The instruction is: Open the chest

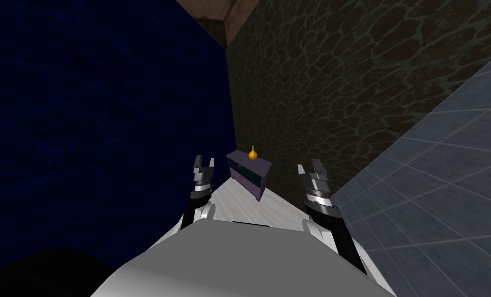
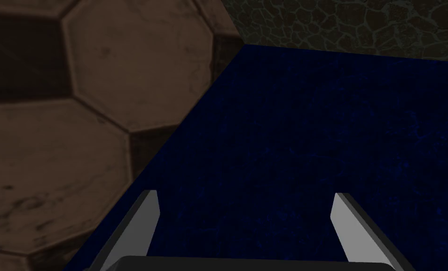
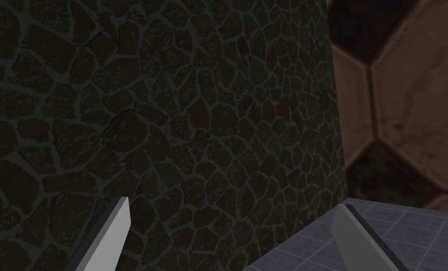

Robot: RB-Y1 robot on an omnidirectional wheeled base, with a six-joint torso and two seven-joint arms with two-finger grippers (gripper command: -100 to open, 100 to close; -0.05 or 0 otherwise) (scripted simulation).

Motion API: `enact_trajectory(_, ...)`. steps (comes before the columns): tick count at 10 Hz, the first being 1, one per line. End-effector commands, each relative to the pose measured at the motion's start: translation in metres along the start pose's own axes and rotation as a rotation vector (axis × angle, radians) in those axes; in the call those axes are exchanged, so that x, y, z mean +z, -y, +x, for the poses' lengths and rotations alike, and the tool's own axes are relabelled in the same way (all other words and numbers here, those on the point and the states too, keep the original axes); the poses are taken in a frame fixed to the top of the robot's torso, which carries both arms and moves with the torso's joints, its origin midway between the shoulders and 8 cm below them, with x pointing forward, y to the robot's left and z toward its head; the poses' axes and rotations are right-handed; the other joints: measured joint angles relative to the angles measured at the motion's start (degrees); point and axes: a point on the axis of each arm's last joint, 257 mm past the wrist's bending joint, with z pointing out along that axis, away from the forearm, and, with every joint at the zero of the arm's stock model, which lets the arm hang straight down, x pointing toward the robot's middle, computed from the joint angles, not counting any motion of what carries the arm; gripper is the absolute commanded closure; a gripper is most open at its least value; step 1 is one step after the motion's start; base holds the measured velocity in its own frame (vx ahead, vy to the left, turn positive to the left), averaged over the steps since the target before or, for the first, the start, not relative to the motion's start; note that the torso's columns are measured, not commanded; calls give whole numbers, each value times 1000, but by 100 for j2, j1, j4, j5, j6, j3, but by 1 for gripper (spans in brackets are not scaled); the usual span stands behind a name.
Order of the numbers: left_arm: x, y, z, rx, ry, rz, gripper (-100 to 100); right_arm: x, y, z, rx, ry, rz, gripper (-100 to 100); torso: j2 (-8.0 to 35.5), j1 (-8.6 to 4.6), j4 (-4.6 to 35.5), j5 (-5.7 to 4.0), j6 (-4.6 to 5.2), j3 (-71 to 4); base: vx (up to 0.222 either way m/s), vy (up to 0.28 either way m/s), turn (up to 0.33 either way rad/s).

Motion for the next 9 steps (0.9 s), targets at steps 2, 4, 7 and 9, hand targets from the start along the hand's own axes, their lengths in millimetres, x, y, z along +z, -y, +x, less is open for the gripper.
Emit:
enact_trajectory(2,0,0,0,0,0,0,0,0,0,0,0,0,0,0,597,0,600,0,0,-1200,0,0,0)
enact_trajectory(4,0,0,0,0,0,0,0,0,0,0,0,0,0,0,1422,0,1424,0,0,-2850,0,0,0)
enact_trajectory(7,0,0,0,0,0,0,0,0,0,0,0,0,0,0,2693,0,2691,0,0,-5381,0,0,0)
enact_trajectory(9,0,0,0,0,0,0,0,0,0,0,0,0,0,0,3539,0,3537,0,0,-7073,0,0,0)
